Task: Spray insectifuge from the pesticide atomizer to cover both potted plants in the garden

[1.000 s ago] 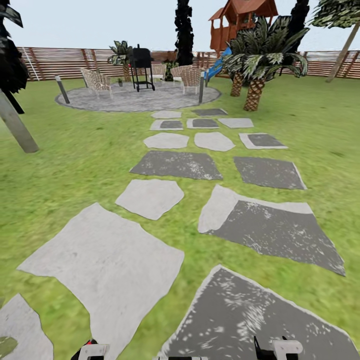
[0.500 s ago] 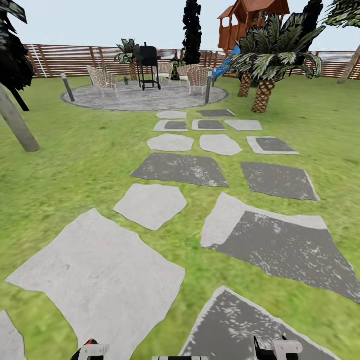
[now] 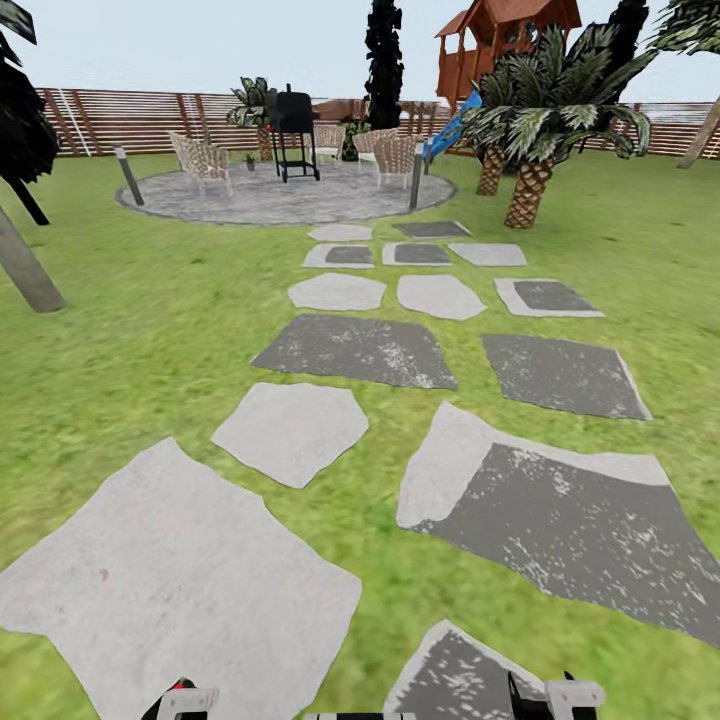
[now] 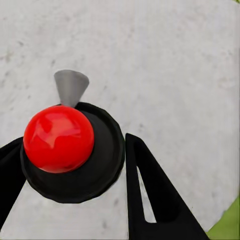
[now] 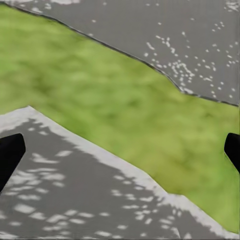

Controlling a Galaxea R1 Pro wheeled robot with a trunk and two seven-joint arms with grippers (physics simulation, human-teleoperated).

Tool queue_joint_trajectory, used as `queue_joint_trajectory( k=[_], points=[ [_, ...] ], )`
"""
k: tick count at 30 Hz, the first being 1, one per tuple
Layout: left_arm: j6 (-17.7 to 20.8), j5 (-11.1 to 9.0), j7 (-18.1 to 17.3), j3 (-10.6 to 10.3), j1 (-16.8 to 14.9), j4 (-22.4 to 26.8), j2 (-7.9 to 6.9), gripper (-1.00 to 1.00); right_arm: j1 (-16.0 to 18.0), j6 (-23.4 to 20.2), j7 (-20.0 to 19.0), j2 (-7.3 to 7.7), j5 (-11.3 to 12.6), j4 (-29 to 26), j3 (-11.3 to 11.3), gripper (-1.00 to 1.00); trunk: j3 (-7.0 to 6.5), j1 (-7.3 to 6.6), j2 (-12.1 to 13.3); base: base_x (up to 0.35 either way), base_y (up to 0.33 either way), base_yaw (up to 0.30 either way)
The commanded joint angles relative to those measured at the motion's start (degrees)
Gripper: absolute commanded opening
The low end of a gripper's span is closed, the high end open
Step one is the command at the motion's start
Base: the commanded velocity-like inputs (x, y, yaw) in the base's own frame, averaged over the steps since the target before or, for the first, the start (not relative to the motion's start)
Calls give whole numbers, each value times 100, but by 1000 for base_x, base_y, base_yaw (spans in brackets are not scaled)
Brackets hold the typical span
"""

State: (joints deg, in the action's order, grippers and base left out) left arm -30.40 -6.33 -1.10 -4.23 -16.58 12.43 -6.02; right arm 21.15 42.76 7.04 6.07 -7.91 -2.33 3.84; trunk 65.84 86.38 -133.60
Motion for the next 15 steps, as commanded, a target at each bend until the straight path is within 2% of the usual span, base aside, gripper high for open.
queue_joint_trajectory(
  k=[1,15],
  points=[
    [-19,-61,-13,-43,-3,-4,-4,-100,3,13,26,-1,-61,5,38,100,3,2,-1,314,-80,0],
    [-19,-61,-13,-43,-1,-4,-4,-100,3,13,26,-1,-61,5,38,100,-110,2,-1,314,-80,0]
  ],
)
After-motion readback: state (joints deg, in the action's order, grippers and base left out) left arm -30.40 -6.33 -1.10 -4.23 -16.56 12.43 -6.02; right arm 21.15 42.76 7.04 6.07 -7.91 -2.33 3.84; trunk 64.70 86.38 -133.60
